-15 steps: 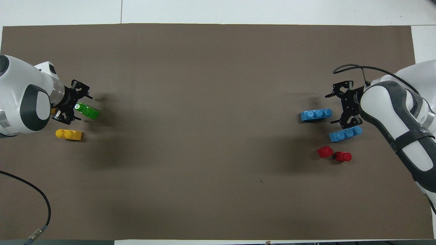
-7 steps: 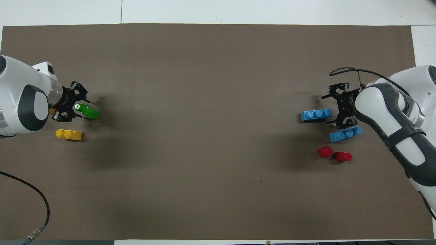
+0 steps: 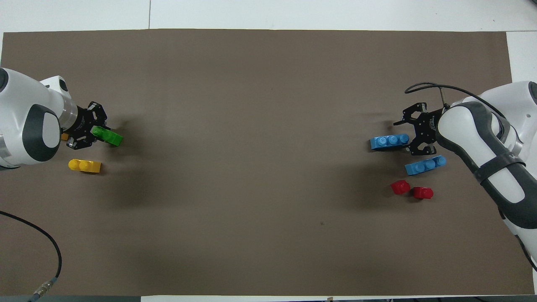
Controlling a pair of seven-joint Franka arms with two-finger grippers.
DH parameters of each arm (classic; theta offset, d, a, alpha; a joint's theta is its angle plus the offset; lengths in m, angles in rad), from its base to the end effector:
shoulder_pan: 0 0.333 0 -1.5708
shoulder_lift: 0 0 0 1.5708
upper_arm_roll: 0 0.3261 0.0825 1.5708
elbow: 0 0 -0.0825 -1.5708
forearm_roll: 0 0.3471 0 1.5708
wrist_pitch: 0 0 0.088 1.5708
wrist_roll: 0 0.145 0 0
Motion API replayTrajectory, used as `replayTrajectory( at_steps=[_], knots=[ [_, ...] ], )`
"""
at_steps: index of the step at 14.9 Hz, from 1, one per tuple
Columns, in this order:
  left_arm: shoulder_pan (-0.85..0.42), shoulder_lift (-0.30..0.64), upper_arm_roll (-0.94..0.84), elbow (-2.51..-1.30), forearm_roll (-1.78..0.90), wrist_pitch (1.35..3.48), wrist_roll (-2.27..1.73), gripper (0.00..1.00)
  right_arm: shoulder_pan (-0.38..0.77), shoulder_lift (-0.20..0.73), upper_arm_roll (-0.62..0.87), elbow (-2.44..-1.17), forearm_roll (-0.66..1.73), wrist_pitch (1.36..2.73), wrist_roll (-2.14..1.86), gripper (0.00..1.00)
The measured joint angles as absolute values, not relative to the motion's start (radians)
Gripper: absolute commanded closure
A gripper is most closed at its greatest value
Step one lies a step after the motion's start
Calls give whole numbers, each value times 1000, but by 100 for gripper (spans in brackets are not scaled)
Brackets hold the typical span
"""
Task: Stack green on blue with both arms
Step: 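Lift the green brick with the left gripper while the right gripper lifts the blue brick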
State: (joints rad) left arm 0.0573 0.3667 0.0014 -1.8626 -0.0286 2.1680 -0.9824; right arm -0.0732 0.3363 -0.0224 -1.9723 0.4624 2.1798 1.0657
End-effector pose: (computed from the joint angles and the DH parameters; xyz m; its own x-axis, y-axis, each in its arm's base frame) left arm 0.5970 0.0330 0.3106 0.4892 0.8706 -0.0525 0.8701 -0.4913 -0.0388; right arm 0.5716 -0.0237 0.2912 0.1112 -0.9240 -0.3658 -0.9931 -0.1168 -0.0069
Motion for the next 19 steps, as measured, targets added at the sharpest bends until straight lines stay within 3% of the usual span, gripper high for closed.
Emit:
replayTrajectory(
  at_steps=[4,5,13,19],
  knots=[
    [57,365,-1,-1854,-29,2173,-982,100,-75,336,-23,-1972,463,2181,1063,97],
    [57,361,-2,-1849,-29,2173,-982,100,-76,336,-23,-1970,463,2181,1053,100],
    [37,199,-11,-1837,-82,2056,-1074,100,-45,341,-8,-1823,468,2115,999,100],
    [-69,86,-15,-1837,-82,1958,-1329,100,146,306,0,-1763,484,2104,1276,100]
  ],
)
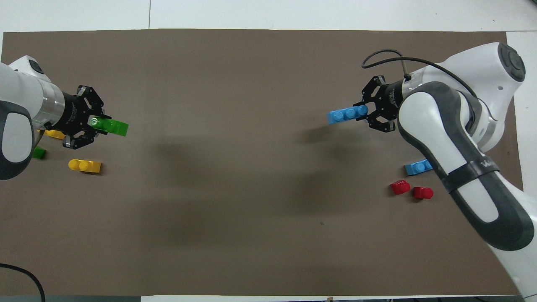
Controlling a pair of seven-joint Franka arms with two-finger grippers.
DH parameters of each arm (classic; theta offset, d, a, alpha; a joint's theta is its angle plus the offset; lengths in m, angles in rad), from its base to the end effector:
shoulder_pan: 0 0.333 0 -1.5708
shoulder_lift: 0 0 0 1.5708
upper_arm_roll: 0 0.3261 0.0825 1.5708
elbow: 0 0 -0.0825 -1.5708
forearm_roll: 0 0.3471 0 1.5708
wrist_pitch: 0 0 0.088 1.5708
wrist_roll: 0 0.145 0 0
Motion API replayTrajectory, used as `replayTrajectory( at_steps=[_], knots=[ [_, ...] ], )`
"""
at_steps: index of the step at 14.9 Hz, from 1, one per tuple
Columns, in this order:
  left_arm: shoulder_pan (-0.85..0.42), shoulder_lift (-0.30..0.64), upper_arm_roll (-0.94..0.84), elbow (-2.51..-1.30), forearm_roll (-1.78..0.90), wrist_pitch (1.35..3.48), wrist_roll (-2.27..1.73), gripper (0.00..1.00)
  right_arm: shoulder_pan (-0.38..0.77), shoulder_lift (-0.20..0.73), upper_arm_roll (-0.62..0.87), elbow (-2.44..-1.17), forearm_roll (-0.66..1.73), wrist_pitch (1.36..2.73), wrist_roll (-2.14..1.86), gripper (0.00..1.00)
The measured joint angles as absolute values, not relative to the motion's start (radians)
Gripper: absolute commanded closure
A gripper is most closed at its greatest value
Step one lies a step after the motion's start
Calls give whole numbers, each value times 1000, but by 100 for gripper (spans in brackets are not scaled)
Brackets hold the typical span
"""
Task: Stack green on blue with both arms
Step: 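Lift the green brick with the left gripper while the right gripper lifts the blue brick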
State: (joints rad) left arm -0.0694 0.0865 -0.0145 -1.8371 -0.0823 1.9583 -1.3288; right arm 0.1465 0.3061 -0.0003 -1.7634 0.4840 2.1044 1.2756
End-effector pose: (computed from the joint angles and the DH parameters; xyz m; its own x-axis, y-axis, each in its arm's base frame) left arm 0.5550 -0.0548 0.4667 0.2927 0.9538 -0.0681 0.9558 -0.2897 0.0513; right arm 0.6066 0.1270 0.3918 0.2024 -0.8958 -0.3957 -0.9790 -0.1756 -0.1032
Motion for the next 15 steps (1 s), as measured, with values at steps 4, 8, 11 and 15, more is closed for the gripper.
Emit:
replayTrajectory(
  at_steps=[4,8,11,15],
  knots=[
    [-131,37,-16,-1838,-83,1907,-1488,100,291,270,1,-1760,484,2151,1506,100],
    [-217,24,-18,-1840,-83,1878,-1661,100,359,272,1,-1773,484,2214,1590,100],
    [-275,24,-19,-1841,-83,1874,-1766,100,363,272,-1,-1790,484,2245,1595,100],
    [-330,22,-19,-1846,-83,1872,-1867,100,372,272,-2,-1799,484,2247,1618,100]
  ],
)
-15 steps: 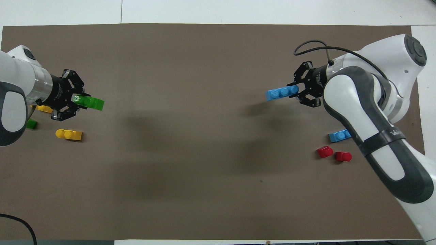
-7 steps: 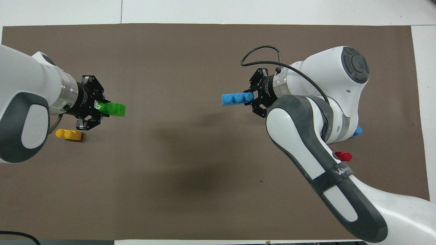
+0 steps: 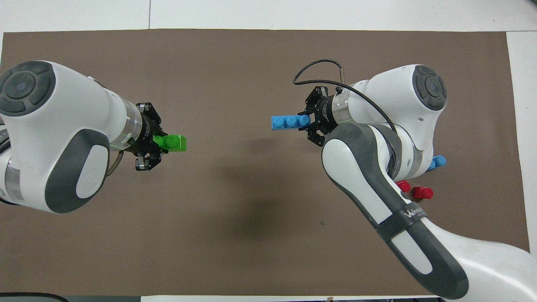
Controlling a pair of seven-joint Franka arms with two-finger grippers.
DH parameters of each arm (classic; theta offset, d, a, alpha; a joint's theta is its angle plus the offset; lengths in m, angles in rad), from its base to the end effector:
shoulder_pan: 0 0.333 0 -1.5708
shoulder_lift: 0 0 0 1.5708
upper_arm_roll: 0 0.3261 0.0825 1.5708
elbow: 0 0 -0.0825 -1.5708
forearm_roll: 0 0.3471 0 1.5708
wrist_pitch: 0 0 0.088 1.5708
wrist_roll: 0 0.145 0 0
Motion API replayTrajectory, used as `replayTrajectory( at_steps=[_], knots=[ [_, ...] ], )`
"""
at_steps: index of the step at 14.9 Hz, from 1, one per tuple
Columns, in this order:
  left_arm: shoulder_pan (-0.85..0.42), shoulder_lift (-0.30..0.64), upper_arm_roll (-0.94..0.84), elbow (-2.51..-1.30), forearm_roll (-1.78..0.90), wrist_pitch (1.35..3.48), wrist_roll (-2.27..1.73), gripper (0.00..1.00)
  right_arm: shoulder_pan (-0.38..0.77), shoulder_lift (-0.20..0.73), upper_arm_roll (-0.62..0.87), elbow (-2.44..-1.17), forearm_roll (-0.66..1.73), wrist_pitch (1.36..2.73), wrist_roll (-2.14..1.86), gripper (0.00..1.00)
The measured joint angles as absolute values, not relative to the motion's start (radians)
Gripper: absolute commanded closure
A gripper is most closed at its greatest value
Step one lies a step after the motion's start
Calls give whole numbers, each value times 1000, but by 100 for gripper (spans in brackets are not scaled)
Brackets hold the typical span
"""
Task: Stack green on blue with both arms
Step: 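Lift the green brick with the left gripper while the right gripper lifts the blue brick, then bring the green brick and blue brick together at the table center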
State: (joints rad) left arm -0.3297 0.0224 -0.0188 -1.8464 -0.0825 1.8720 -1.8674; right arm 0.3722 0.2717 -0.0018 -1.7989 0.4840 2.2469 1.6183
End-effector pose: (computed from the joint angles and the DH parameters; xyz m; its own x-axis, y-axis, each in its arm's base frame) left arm 0.4991 -0.1911 0.4898 0.0266 0.9967 -0.0764 0.9994 -0.0283 -0.0210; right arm 0.5741 0.2520 0.4096 0.0655 -0.9084 -0.4129 -0.9952 -0.0295 -0.0929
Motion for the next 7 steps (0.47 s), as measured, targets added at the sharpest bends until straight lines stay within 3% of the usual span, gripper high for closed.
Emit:
replayTrajectory(
  at_steps=[7],
  knots=[
    [-350,19,-18,-1850,-83,1872,-1911,100,490,271,0,-1885,484,2389,1738,100]
  ],
)
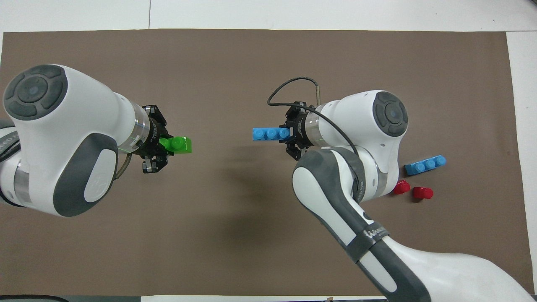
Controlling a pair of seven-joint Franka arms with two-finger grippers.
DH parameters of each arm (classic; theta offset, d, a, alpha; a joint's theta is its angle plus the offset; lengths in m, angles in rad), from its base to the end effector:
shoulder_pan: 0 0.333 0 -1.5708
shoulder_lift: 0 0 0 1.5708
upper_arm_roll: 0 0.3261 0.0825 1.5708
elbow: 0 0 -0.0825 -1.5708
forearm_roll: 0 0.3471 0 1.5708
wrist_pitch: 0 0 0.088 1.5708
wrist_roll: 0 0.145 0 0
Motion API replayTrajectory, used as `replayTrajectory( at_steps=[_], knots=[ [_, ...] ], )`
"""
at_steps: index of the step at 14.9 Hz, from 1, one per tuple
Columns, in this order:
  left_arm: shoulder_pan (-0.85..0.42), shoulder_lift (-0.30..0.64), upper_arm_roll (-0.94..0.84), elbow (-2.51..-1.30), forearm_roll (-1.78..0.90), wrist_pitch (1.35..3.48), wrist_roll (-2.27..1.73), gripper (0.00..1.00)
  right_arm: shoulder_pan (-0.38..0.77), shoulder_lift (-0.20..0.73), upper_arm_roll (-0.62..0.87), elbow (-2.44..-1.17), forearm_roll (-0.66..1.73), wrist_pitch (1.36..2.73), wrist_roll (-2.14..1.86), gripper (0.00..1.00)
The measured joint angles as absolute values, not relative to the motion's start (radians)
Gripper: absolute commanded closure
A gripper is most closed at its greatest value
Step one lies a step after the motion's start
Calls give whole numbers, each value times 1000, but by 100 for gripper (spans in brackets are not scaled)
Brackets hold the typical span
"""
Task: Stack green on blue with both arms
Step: 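Bring the green brick and blue brick together at the table center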
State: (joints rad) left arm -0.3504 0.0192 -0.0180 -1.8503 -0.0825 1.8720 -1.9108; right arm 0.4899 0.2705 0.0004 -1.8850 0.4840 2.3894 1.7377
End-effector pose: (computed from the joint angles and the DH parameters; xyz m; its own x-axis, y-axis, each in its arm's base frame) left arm 0.4941 -0.2006 0.4897 0.0031 0.9972 -0.0751 0.9997 -0.0049 -0.0249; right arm 0.5420 0.3077 0.3851 0.0252 -0.9119 -0.4096 -0.9954 0.0152 -0.0951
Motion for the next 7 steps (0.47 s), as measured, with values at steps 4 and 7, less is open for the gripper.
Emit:
replayTrajectory(
  at_steps=[4,7],
  knots=[
    [-360,16,-18,-1852,-83,1872,-1929,100,555,277,0,-1943,484,2470,1798,100],
    [-378,15,-18,-1857,-82,1885,-1971,100,562,293,0,-1959,484,2495,1800,100]
  ],
)
